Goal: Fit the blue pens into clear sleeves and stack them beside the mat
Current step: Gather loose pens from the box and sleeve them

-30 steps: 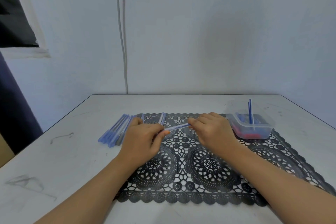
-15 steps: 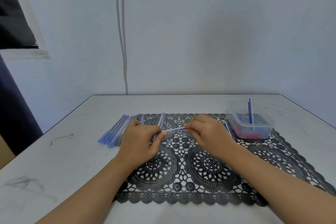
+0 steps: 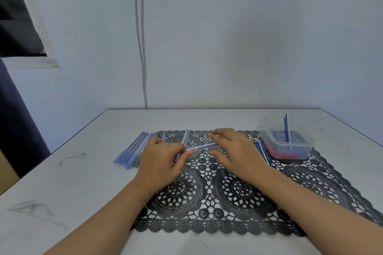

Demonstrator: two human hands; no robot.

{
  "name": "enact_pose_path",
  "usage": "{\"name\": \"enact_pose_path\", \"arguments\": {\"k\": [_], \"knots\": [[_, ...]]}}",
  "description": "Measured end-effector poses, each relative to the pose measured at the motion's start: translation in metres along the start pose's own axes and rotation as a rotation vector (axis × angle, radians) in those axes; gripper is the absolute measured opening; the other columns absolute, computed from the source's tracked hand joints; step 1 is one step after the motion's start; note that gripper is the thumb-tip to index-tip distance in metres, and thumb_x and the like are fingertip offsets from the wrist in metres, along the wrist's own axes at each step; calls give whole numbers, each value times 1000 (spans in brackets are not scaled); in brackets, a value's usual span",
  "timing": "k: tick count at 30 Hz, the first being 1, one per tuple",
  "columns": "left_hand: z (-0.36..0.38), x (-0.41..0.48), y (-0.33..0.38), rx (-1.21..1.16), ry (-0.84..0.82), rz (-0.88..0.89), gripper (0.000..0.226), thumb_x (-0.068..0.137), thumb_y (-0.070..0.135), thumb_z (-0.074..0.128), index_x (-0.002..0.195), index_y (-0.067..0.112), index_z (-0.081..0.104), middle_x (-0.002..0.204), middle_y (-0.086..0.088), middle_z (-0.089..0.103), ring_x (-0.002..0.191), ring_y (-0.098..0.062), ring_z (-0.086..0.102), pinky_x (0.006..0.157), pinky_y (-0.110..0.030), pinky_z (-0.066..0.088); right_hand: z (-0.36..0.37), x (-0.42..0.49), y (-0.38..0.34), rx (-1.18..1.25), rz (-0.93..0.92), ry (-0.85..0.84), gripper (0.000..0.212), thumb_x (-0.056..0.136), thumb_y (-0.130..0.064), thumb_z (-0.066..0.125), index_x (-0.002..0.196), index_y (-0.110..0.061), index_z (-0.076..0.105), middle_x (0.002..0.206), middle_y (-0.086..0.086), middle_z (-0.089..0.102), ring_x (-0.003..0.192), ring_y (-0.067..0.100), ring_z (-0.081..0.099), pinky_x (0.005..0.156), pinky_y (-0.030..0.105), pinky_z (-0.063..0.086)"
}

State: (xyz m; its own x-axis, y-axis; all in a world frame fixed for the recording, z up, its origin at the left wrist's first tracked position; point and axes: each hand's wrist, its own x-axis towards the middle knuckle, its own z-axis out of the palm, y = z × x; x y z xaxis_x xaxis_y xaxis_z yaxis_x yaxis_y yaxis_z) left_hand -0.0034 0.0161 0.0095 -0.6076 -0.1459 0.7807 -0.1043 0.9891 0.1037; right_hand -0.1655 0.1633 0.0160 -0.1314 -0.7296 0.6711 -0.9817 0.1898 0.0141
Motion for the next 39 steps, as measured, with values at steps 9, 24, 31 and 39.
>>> {"name": "enact_pose_path", "arguments": {"k": [9, 24, 31, 39], "knots": [[1, -1, -2, -7, -21, -62, 31, 88, 44, 50, 69, 25, 66, 47, 17, 35, 44, 0, 32, 64, -27, 30, -1, 1, 0, 72, -17, 26, 39, 87, -31, 44, 105, -9, 71, 102, 2, 69, 90, 19, 65, 80, 34, 51], [6, -1, -11, 51, 78, -86, 30, 88, 47, 47, 89, 25, 68, 79, 15, 60, 79, -4, 46, 77, -30, 28, -3, -1, 0, 64, -90, 52, 37, 71, 5, 71, 107, -2, 67, 86, 8, 65, 76, 24, 62, 68, 29, 53], [8, -1, -13, 68, 85, -80, 28, 89, 43, 48, 88, 24, 68, 82, 14, 62, 82, -5, 48, 81, -32, 29, -2, 2, -3, 20, -93, 13, 31, 81, -5, 51, 109, 0, 65, 83, 9, 62, 73, 23, 61, 56, 30, 55], [7, -1, -13, 58, 85, -84, 26, 89, 40, 47, 88, 23, 67, 83, 14, 62, 83, -5, 47, 81, -29, 26, -10, 3, -7, -1, -162, -18, 35, 83, -14, 37, 98, -2, 66, 81, 6, 62, 71, 19, 59, 65, 26, 51]]}}
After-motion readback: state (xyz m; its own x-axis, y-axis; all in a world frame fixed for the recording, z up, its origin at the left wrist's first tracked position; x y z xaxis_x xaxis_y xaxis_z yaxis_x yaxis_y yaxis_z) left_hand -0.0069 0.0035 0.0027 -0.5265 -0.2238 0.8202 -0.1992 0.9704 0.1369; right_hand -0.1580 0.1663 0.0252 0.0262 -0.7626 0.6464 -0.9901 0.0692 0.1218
